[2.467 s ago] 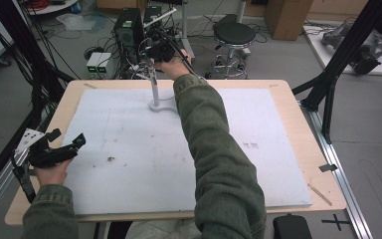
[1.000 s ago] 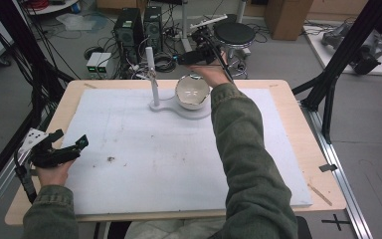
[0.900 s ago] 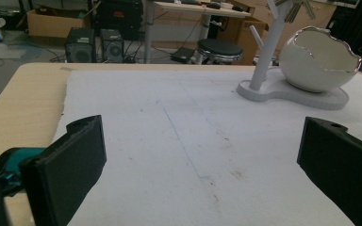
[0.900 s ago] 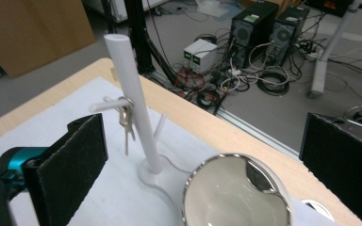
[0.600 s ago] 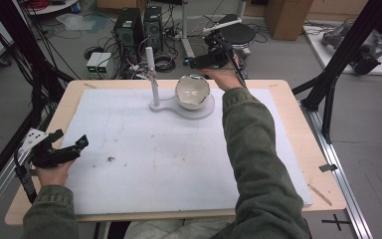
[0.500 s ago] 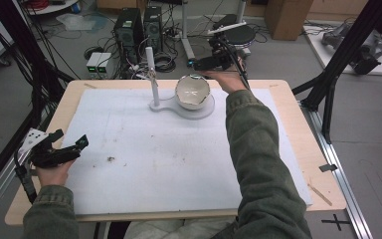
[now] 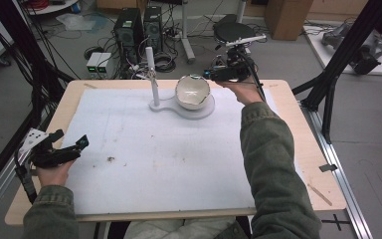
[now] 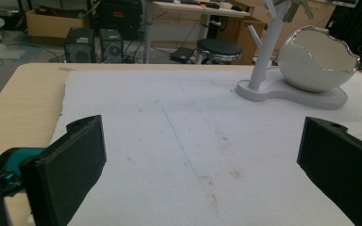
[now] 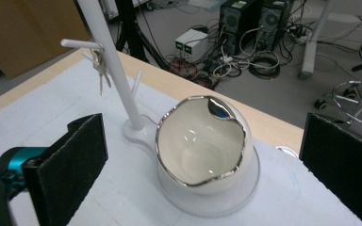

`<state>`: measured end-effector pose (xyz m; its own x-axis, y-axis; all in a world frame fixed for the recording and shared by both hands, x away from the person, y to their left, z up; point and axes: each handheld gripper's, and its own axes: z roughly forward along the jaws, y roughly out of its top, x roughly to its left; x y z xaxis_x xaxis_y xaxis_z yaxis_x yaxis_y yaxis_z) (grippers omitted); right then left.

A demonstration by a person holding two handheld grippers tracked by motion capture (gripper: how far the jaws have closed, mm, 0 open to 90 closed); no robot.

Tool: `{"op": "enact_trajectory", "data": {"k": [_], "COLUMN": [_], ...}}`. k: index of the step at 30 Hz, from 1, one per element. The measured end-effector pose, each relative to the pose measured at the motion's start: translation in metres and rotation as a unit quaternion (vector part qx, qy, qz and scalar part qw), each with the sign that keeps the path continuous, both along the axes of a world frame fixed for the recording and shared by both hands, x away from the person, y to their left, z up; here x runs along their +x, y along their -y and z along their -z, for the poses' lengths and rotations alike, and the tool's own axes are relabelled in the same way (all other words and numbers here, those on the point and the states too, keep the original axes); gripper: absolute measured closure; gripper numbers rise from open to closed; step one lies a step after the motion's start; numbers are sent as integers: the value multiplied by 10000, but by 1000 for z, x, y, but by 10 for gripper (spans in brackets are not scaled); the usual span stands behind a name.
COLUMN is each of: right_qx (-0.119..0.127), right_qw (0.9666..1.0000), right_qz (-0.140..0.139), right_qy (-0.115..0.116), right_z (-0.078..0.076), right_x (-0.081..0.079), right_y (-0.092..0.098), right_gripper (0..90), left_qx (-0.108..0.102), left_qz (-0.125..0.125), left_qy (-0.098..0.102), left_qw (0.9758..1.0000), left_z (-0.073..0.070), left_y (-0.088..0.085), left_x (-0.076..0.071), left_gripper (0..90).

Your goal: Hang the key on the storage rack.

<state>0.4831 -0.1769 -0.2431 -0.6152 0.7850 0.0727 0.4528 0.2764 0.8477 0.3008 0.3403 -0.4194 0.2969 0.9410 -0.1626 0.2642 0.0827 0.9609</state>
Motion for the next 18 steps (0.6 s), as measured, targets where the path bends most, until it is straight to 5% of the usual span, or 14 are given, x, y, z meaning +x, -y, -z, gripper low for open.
{"op": "enact_trajectory", "data": {"k": [18], "right_qx": [44], "right_qw": [9995], "right_qz": [315], "right_qy": [-32], "right_z": [22], "right_x": [-35], "right_y": [49], "right_gripper": [6], "left_qx": [-70], "left_qz": [-14], "left_qy": [-25], "left_qw": [10000], "left_z": [0], "left_y": [0], "left_x": [-1], "left_gripper": [23]}}
